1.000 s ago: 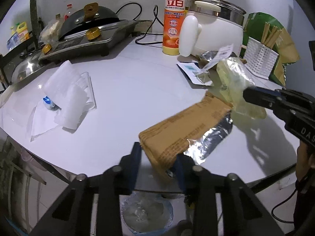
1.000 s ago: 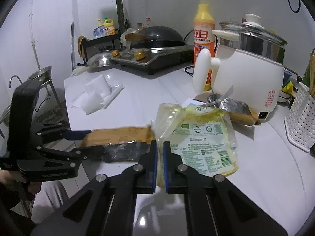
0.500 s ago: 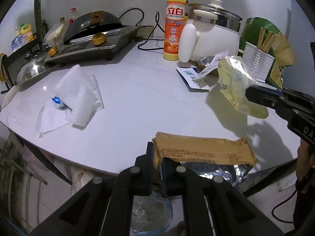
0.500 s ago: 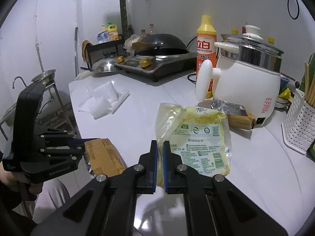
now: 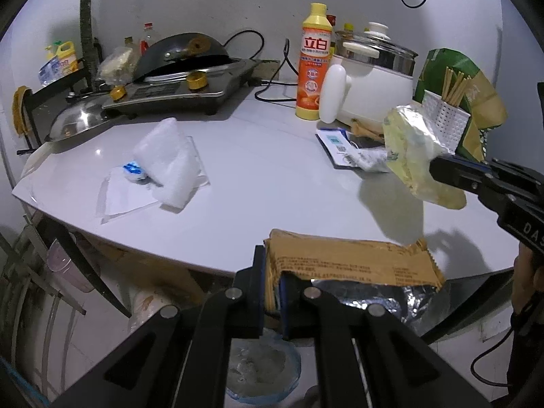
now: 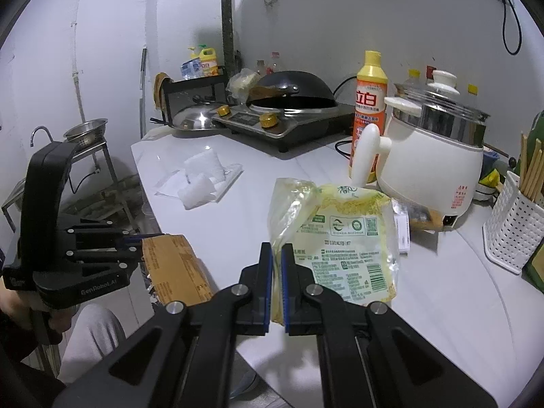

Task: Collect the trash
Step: 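Lift the yellow-green package with the right tool while the left tool grasps the brown wrapper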

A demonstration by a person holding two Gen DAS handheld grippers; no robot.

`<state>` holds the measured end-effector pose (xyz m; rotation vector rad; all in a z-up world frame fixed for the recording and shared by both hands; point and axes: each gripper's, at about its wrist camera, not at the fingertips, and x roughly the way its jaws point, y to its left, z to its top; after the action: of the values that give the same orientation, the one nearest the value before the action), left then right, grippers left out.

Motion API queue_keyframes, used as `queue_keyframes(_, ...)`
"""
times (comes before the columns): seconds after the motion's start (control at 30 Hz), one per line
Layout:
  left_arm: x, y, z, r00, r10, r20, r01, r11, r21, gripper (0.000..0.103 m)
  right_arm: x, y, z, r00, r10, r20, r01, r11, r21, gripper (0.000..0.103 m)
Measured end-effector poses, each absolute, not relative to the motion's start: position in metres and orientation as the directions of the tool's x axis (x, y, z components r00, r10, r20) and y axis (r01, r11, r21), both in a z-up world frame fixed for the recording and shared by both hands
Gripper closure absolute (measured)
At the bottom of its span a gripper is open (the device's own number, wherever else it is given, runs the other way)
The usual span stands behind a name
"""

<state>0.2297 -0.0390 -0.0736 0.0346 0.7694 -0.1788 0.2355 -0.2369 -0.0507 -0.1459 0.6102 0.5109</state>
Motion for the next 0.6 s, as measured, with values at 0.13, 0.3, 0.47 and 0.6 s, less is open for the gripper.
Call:
queue_keyframes(0.13, 0.219, -0.03, -0.072, 0.713, -0.135, -0.688, 0.153, 0.988, -0.036, 0.097, 0.228, -0.232, -0.047, 0.699, 0.421, -0.578, -0.511, 0.859, 0.008, 0.099)
queue_keyframes(0.3, 0.205, -0.018, -0.071, 0.721, -0.119, -0.682, 0.124, 0.991, -0.042, 0.097, 0.217, -0.223, -0.044, 0.695, 0.429, -0.577, -0.527, 0.85, -0.003, 0.099)
queue_keyframes(0.47, 0.19, -0.003, -0.072, 0.728, -0.104, -0.678, 0.096, 0.994, -0.048, 0.097, 0.208, -0.213, -0.042, 0.69, 0.437, -0.578, -0.543, 0.84, -0.013, 0.099)
queue_keyframes(0.6, 0.179, 0.007, -0.073, 0.733, -0.095, -0.674, 0.078, 0.995, -0.055, 0.097, 0.201, -0.204, -0.042, 0.681, 0.445, -0.581, -0.559, 0.829, -0.021, 0.099)
